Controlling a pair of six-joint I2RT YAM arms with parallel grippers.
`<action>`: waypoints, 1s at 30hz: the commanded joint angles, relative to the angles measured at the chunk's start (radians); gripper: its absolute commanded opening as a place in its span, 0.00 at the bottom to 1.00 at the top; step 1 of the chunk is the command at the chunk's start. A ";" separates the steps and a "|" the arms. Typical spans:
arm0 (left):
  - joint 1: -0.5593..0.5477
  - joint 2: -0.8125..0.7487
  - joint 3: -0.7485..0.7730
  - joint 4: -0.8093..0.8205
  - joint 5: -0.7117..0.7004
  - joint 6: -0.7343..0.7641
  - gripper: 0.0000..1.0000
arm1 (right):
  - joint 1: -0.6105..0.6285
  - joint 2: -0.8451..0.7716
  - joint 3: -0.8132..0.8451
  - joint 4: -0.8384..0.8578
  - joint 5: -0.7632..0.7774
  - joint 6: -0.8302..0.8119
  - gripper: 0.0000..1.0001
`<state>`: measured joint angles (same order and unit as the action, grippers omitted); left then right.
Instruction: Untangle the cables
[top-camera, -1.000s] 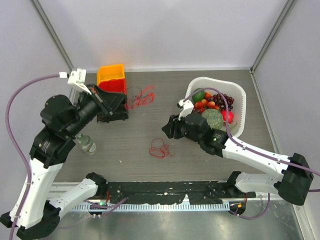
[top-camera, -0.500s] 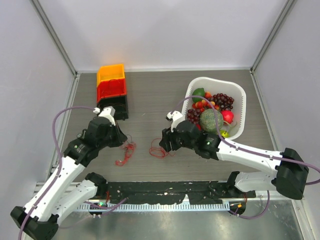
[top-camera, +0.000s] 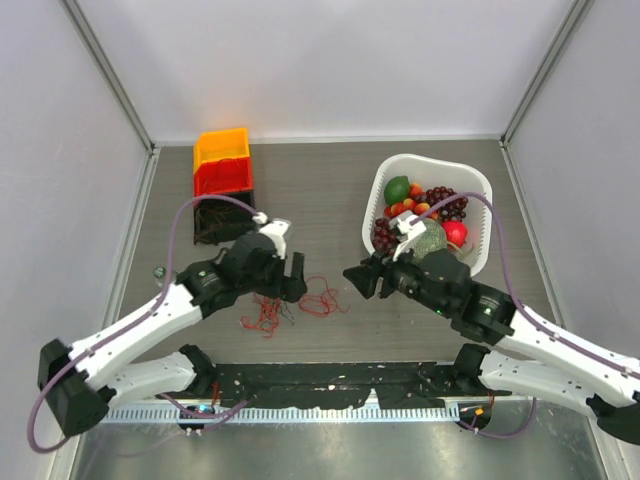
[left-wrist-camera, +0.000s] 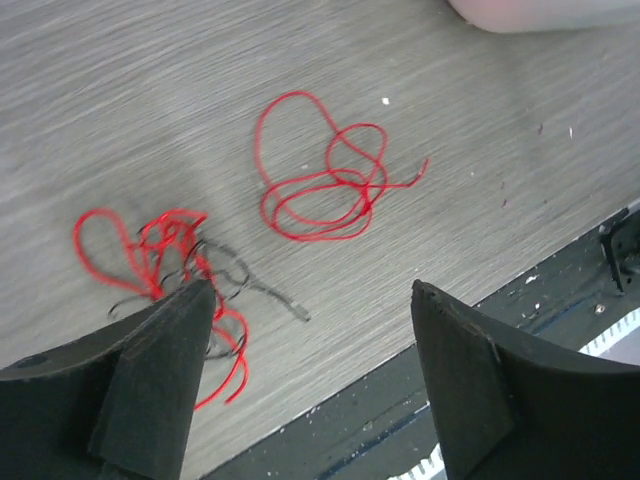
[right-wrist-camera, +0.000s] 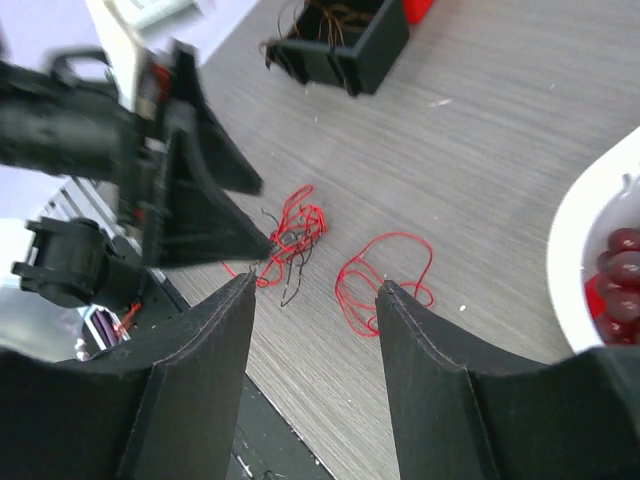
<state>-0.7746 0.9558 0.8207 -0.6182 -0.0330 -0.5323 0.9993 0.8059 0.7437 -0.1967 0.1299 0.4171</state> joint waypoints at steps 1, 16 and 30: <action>-0.129 0.186 0.086 0.166 -0.033 0.135 0.80 | -0.001 -0.132 0.043 -0.030 0.083 -0.014 0.57; -0.226 0.774 0.321 0.087 0.082 0.299 0.85 | -0.001 -0.431 0.095 -0.240 0.211 0.000 0.58; -0.123 0.580 0.344 0.190 -0.054 0.247 0.00 | -0.002 -0.435 0.091 -0.254 0.218 0.003 0.58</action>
<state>-0.9909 1.7512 1.1229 -0.5323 -0.0784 -0.2584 0.9993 0.3561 0.8169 -0.4587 0.3290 0.4210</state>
